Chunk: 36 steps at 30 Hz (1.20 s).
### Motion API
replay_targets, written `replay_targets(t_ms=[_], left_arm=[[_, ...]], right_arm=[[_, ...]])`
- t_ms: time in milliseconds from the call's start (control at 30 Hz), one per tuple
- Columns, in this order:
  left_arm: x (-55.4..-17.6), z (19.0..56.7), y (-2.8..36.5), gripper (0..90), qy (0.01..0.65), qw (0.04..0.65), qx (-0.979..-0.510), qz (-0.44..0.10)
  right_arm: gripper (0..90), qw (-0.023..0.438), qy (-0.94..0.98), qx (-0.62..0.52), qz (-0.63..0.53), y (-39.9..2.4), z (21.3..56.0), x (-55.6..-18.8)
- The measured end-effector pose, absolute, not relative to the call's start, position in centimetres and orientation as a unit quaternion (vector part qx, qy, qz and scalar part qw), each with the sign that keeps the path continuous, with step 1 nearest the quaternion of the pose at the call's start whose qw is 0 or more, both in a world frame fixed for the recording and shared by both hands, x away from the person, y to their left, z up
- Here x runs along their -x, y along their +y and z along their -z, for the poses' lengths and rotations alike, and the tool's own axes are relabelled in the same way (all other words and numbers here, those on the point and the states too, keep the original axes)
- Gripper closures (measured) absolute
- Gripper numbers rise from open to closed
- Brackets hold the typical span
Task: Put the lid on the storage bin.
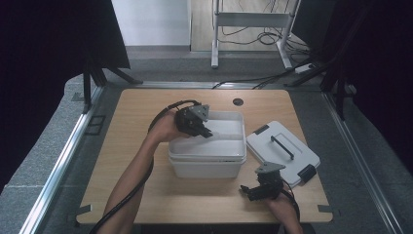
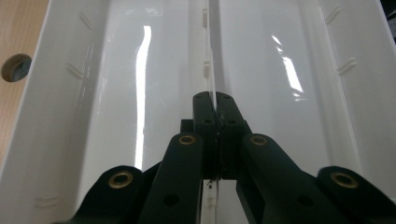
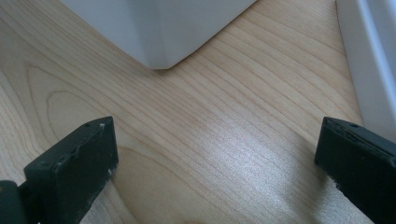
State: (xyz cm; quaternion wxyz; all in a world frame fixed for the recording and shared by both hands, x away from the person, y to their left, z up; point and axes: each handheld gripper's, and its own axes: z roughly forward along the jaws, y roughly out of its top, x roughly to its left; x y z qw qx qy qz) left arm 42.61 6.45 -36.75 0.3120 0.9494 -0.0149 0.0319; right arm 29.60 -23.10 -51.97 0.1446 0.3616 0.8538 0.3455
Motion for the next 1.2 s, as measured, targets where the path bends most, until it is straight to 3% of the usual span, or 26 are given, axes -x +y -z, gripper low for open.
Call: replay_targets(t_ms=[600,967,1200], left_arm=[[-42.6,38.6,6.5,87.3,0.011,0.294,-0.955,-0.026],[-41.4,36.7,9.4,36.6,0.096,0.331,-0.935,-0.082],[-40.5,36.7,12.4,15.1,0.161,0.360,-0.913,-0.102]], right_arm=[[0.0,0.144,0.854,-0.361,-0.345,-23.1,52.0,-29.6],[3.0,0.138,0.858,-0.360,-0.340,-23.1,51.7,-29.6],[8.5,0.123,0.865,-0.347,-0.341,-23.3,50.6,-29.6]])
